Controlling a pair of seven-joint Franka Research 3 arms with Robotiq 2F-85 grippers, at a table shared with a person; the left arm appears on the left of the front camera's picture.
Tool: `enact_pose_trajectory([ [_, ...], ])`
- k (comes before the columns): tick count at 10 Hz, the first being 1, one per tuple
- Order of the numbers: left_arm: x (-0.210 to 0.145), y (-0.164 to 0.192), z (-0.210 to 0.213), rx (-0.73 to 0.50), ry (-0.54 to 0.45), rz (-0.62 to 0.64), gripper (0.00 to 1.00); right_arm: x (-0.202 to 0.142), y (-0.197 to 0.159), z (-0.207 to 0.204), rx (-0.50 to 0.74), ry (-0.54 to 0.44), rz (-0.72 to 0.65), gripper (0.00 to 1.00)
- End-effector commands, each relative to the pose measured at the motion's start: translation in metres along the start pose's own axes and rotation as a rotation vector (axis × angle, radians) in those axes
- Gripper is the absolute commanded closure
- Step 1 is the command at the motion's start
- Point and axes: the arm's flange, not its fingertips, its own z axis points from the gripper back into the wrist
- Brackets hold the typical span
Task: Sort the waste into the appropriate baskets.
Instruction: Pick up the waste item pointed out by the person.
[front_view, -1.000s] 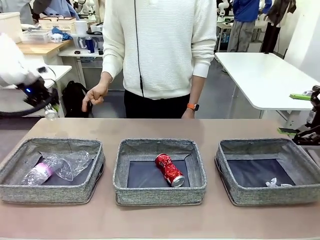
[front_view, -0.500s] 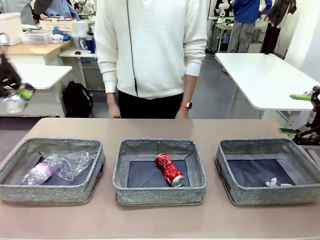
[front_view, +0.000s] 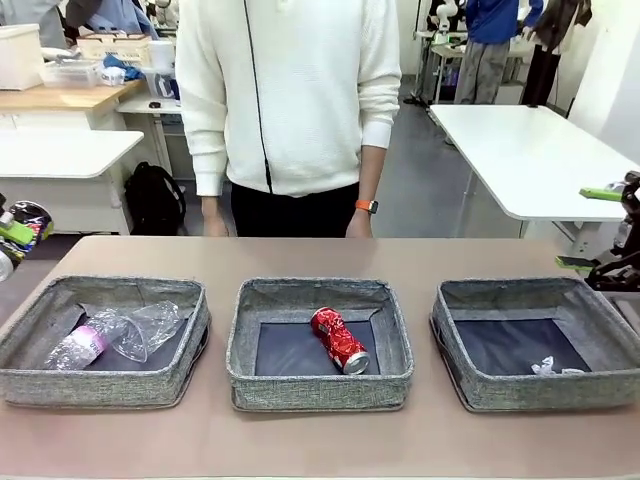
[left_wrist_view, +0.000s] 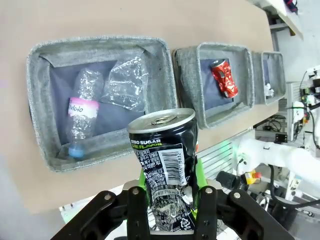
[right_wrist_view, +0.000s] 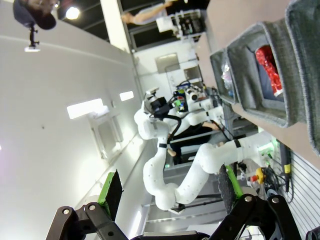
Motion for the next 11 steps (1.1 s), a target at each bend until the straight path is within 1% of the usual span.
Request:
enact_pose_trajectory([
  [1, 0.013, 0.0, 0.002, 0.013, 0.008, 0.014, 0.65, 0.0, 0.005, -0.001, 0.009, -0.009, -0.018, 0.0],
  [2, 0.013, 0.0, 0.002, 0.013, 0.008, 0.014, 0.65, 0.0, 0.005, -0.001, 0.009, -0.009, -0.018, 0.0],
  [3, 0.005, 0.002, 0.0, 0.002, 0.006, 0.005, 0.62, 0.0, 0.005, -0.001, 0.009, -0.009, -0.018, 0.0],
  [4, 0.01, -0.053, 0.007, 0.037, 0.02, 0.004, 0.62, 0.0, 0.005, -0.001, 0.009, -0.009, -0.018, 0.0],
  [5, 0.012, -0.114, 0.013, 0.099, 0.04, -0.022, 0.62, 0.0, 0.005, -0.001, 0.009, -0.009, -0.018, 0.0],
  [6, 0.012, -0.18, 0.007, 0.183, 0.144, -0.042, 0.62, 0.0, 0.005, -0.001, 0.009, -0.009, -0.018, 0.0],
  [7, 0.009, -0.23, -0.004, 0.222, 0.177, -0.059, 0.62, 0.0, 0.005, -0.001, 0.009, -0.009, -0.018, 0.0],
  [8, 0.007, -0.272, -0.015, 0.274, 0.159, -0.052, 0.62, 0.0, 0.005, -0.001, 0.009, -0.009, -0.018, 0.0],
  [10, 0.002, -0.342, -0.038, 0.294, 0.061, -0.052, 0.62, 0.0, 0.005, -0.001, 0.009, -0.009, -0.018, 0.0],
  [11, 0.0, -0.37, -0.046, 0.3, 0.005, -0.064, 0.62, 0.0, 0.005, -0.001, 0.009, -0.009, -0.018, 0.0],
])
